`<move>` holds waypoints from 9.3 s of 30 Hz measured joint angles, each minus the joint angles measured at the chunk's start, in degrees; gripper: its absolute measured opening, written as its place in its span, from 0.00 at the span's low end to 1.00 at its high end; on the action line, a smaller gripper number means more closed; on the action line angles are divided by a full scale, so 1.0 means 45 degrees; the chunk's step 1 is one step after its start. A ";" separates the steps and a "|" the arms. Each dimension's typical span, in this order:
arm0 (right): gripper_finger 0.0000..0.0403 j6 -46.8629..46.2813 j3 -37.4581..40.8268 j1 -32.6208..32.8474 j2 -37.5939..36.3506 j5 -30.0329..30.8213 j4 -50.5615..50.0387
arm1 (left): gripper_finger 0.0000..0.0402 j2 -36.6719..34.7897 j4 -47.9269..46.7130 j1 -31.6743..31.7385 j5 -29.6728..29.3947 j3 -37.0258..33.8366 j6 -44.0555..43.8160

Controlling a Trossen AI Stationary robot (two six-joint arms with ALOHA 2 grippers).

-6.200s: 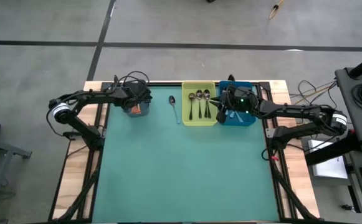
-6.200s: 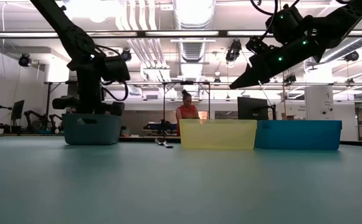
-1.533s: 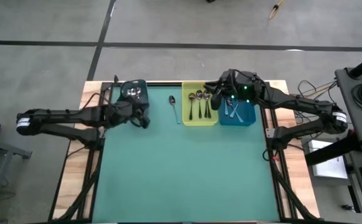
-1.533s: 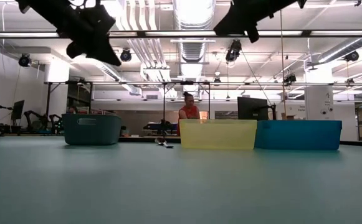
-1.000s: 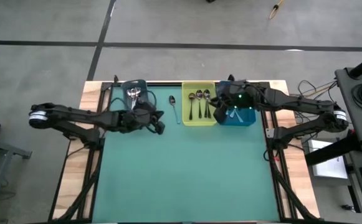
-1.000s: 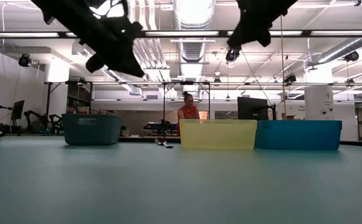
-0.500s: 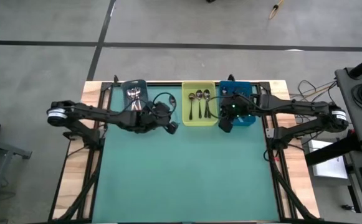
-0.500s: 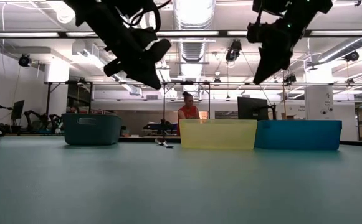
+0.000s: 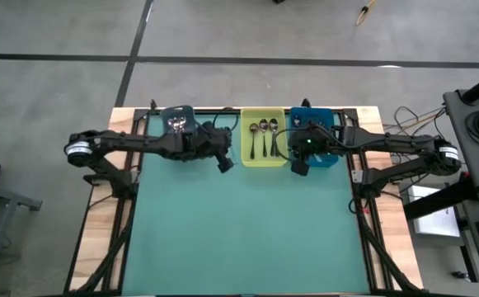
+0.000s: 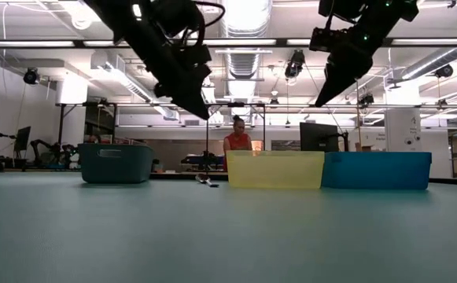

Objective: Sort silverware by color (type)
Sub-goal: Put the blue spoon into the blue bin

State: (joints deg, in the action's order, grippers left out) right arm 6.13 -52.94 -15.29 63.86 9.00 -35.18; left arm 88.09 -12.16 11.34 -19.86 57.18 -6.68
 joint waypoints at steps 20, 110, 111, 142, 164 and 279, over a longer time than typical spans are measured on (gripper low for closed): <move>0.15 0.1147 0.0383 -0.0026 -0.0005 -0.0094 0.0746 | 0.00 0.0687 0.1396 0.3452 0.3129 0.0026 0.3465; 0.15 0.2027 0.0936 -0.1647 -0.0005 -0.2435 0.2367 | 0.00 0.4320 0.3509 0.5256 0.2401 0.0031 0.3359; 0.15 0.2027 0.0936 -0.1649 -0.0005 -0.2440 0.2362 | 0.00 0.4179 0.3397 0.5222 0.2381 0.0031 0.3288; 0.15 0.2022 0.0941 -0.1647 -0.0005 -0.2431 0.2362 | 0.00 0.3138 -0.0445 0.2267 0.2202 0.0026 -0.1697; 0.15 0.1978 0.0941 -0.1647 -0.0005 -0.2430 0.2269 | 0.11 0.3133 -0.1044 0.2214 0.2624 0.0021 -0.2285; 0.54 -0.2758 -0.0381 -0.0963 0.4850 -0.4730 1.4390 | 0.00 0.1996 -0.4648 -0.2925 -0.9014 0.4193 -0.2544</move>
State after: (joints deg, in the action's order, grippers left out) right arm -6.28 -54.66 -19.62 85.68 -12.28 29.57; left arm 97.08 -33.08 -1.83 -60.43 76.05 -18.13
